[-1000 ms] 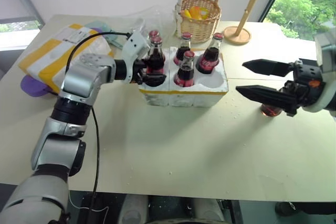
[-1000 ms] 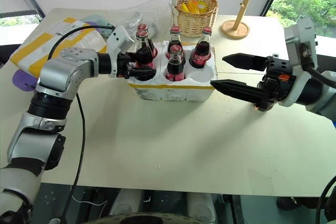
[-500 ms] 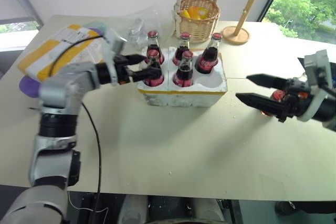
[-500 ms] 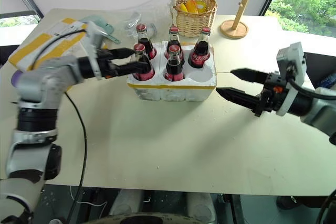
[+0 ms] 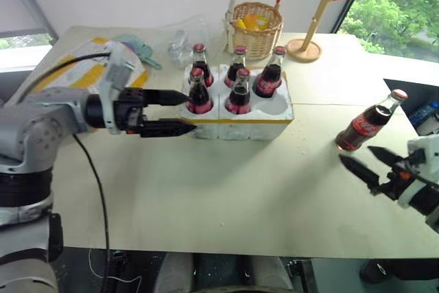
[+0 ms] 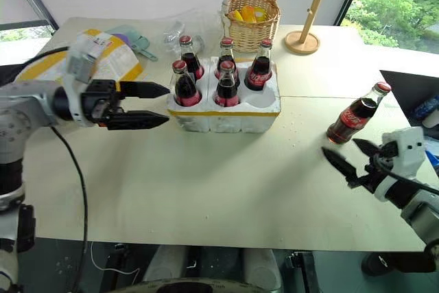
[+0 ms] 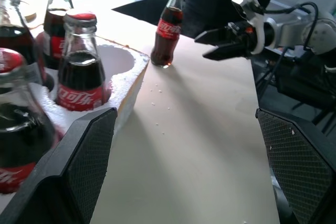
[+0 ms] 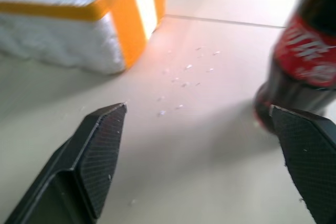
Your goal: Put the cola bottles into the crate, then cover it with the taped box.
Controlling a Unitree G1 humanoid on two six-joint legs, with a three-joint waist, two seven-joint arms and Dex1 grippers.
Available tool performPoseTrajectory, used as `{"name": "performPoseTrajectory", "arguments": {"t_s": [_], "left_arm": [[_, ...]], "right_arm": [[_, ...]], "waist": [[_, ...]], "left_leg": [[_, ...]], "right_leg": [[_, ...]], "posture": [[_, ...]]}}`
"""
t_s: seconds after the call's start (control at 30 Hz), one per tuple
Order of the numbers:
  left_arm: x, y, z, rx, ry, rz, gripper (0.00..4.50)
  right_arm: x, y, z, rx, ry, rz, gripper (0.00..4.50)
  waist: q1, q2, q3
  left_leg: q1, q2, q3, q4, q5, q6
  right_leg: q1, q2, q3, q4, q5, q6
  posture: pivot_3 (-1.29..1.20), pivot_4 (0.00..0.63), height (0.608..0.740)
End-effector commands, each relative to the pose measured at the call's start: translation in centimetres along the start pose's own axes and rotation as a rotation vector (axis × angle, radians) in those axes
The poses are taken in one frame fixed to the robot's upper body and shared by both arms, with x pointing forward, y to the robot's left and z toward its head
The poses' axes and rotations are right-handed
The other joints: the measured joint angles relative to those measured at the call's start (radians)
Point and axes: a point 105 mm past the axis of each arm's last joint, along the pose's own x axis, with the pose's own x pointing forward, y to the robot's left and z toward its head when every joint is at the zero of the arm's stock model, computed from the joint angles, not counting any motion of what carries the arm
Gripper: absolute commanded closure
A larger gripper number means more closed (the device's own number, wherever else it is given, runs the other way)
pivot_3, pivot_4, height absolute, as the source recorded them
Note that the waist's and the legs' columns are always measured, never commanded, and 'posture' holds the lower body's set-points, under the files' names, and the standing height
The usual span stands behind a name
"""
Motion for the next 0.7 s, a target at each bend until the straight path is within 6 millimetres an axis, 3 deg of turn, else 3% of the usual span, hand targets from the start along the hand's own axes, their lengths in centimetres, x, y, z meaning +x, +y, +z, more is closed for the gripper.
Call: {"name": "performPoseTrajectory", "arguments": {"t_s": [0.03, 0.43, 0.7], "left_arm": [[0.7, -0.3, 0.6, 0.090, 0.010, -0.005, 0.07], [1.3, -0.4, 0.4, 0.108, 0.001, 0.008, 0.07], [1.1, -0.5, 1.0, 0.123, -0.014, 0.032, 0.07]], "right_arm": [[0.3, -2.0, 0.7, -0.012, -0.057, -0.108, 0.00], [4.9, -2.9, 2.0, 0.090, -0.168, -0.097, 0.00], [6.5, -4.9, 1.5, 0.139, -0.175, -0.159, 0.00]], "waist": [[-0.005, 0.000, 0.000], [-0.006, 0.001, 0.000], [-0.006, 0.001, 0.000]], "left_leg": [[0.000, 0.000, 0.000, -0.001, 0.000, 0.000], [-0.001, 0.001, 0.000, -0.002, 0.000, 0.000], [-0.001, 0.001, 0.001, -0.002, 0.000, 0.000]], "right_leg": [[0.000, 0.000, 0.000, 0.000, 0.001, 0.003], [-0.003, 0.001, 0.001, 0.001, 0.002, 0.003], [-0.004, 0.001, 0.001, 0.001, 0.002, 0.003]], "posture": [[0.00, 0.150, 0.740], [0.00, 0.150, 0.740], [0.00, 0.150, 0.740]]}}
